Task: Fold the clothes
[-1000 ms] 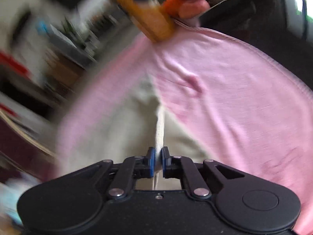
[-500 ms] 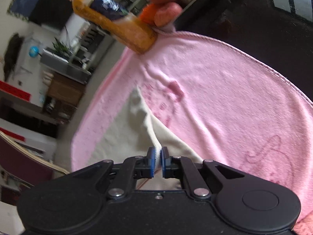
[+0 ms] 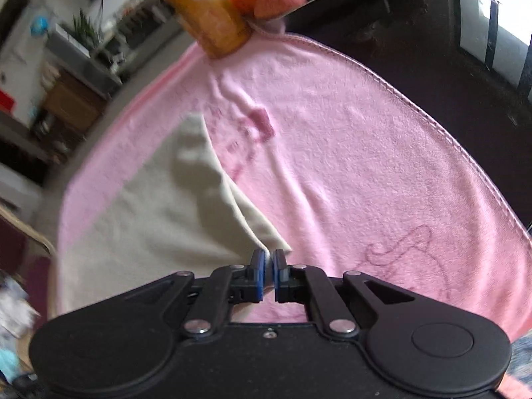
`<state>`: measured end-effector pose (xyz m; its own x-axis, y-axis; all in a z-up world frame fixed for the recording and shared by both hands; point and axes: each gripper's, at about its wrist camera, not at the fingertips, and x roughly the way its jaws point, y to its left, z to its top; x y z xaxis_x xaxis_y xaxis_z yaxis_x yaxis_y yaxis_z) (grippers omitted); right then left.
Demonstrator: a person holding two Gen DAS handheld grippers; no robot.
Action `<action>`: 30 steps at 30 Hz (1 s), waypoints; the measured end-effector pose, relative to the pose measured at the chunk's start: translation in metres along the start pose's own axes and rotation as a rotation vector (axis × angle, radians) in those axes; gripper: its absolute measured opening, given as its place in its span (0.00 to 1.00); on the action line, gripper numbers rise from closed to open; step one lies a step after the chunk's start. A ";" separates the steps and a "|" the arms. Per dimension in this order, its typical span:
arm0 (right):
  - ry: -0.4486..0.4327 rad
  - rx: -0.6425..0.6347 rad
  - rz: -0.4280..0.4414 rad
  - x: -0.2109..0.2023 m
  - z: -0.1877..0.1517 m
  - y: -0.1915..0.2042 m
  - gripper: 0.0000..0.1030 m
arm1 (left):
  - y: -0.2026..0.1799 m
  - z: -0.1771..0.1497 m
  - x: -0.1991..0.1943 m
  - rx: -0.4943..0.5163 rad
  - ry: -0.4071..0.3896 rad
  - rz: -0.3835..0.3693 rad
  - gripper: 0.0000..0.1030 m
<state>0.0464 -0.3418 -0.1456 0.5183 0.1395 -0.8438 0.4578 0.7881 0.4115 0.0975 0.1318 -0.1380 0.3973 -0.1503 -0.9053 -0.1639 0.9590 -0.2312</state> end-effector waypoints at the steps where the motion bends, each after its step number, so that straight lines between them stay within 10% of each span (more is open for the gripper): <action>1: -0.002 -0.018 -0.023 0.001 -0.001 0.002 0.06 | -0.003 0.000 -0.001 0.015 -0.006 0.017 0.13; 7: -0.155 0.030 -0.017 -0.025 0.003 -0.005 0.26 | 0.001 0.000 -0.026 0.016 -0.183 0.162 0.16; 13: -0.120 0.055 0.146 -0.019 0.002 0.000 0.29 | -0.024 -0.003 -0.034 0.151 -0.265 0.022 0.18; 25: -0.098 -0.314 0.031 0.010 -0.015 0.064 0.19 | -0.050 -0.019 -0.004 0.312 -0.186 0.097 0.21; 30: -0.048 -0.335 -0.141 0.026 -0.015 0.052 0.13 | -0.048 -0.020 0.004 0.330 -0.159 0.164 0.31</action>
<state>0.0731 -0.2878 -0.1512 0.5038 -0.0069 -0.8638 0.2691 0.9515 0.1493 0.0893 0.0804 -0.1380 0.5289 0.0256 -0.8483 0.0515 0.9967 0.0622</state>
